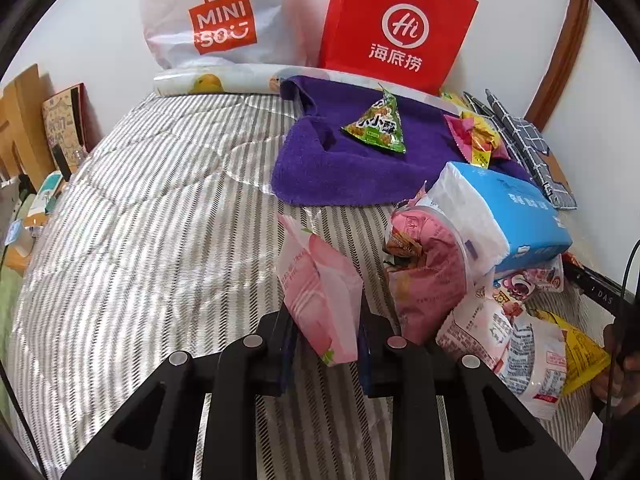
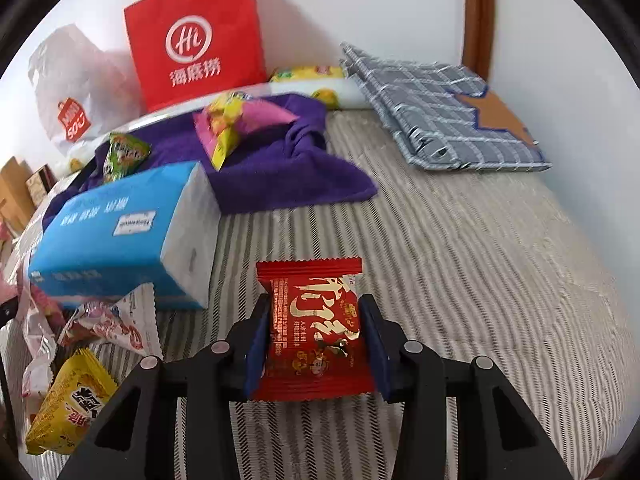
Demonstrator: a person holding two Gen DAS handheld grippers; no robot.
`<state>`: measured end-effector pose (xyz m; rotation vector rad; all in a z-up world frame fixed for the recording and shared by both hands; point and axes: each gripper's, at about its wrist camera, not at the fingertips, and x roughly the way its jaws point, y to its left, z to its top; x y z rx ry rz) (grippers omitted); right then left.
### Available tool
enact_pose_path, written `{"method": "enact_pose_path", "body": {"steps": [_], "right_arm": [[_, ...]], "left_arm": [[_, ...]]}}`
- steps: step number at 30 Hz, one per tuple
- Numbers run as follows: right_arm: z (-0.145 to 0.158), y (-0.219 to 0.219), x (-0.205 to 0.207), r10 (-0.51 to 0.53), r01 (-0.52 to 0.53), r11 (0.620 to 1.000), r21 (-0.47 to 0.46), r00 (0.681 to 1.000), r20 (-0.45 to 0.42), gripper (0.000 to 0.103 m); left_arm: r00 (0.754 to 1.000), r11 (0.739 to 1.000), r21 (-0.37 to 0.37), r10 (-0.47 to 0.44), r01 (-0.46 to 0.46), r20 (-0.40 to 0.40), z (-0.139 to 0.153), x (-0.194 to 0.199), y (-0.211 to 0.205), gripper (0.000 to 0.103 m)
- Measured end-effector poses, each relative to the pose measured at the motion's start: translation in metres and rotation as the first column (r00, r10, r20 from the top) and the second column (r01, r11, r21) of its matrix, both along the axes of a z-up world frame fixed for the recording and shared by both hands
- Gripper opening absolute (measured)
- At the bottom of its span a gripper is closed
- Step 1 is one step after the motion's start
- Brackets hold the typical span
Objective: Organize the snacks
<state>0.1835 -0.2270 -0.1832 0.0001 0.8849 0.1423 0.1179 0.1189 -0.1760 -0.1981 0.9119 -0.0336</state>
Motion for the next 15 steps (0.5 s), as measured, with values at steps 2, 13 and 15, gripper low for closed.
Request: {"method": "enact_pose_path", "body": {"steps": [2,13,15], "right_arm": [[0.005,-0.001,-0.003,-0.006,0.006,1.000,0.010,1.000,0.009,0.041],[0.056,0.013,-0.010,0.015,-0.019,0.999,0.034,0.993,0.114,0.041],[0.066,0.016,-0.011,0.024,-0.029,0.999,0.036,0.991,0.128,0.041]], "left_arm": [[1.000,1.000,0.008,-0.008,0.008,0.011,0.007,-0.003,0.001,0.025],[0.995,0.999,0.035,-0.016,0.012,0.103,0.060,-0.005,-0.005,0.025],[0.993,0.999,0.032,-0.031,0.027,0.112,0.068,-0.004,-0.011,0.025]]}}
